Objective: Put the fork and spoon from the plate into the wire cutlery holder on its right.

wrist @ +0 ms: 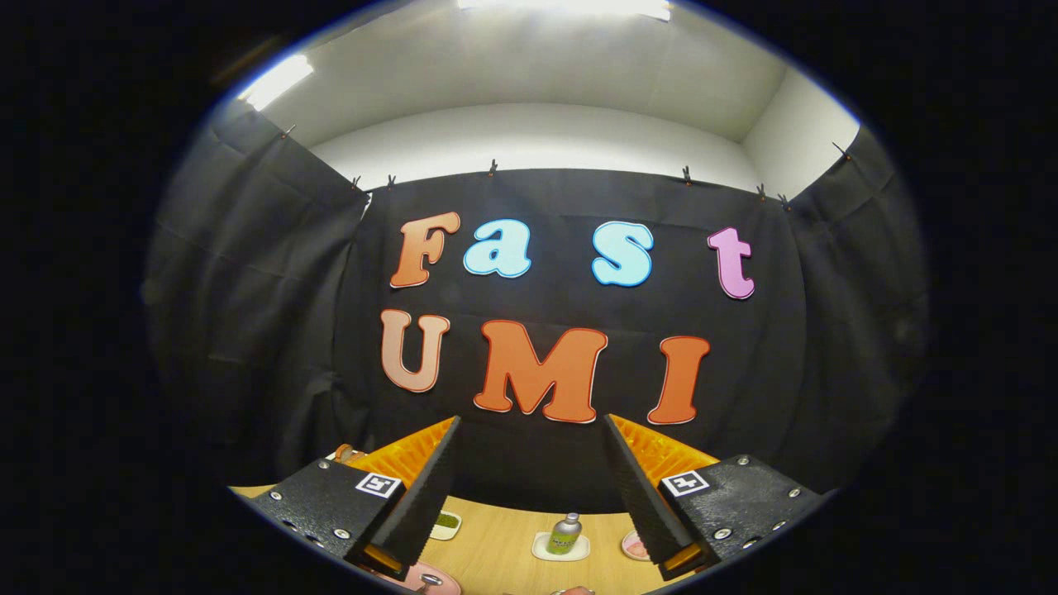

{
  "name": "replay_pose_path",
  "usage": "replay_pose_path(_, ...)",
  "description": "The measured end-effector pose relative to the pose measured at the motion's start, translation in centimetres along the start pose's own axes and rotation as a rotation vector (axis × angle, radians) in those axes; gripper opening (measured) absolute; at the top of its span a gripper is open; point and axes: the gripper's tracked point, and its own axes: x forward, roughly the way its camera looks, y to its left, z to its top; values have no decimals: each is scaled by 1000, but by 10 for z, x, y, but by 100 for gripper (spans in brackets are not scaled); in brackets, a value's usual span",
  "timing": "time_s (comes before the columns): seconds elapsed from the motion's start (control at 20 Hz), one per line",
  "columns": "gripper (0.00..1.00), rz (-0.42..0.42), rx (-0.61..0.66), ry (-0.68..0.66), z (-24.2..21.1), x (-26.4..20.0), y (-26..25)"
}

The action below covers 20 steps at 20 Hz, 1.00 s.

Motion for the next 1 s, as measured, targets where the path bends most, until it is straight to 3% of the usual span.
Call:
replay_pose_path(0.5, 98, 89, 11, 246, -118, -6, 69)
replay_pose_path(0.75, 98, 148, 78, 526, -219, -22, 115)
replay_pose_path(1.0, 98, 177, 35, 760, -298, -42, 137)
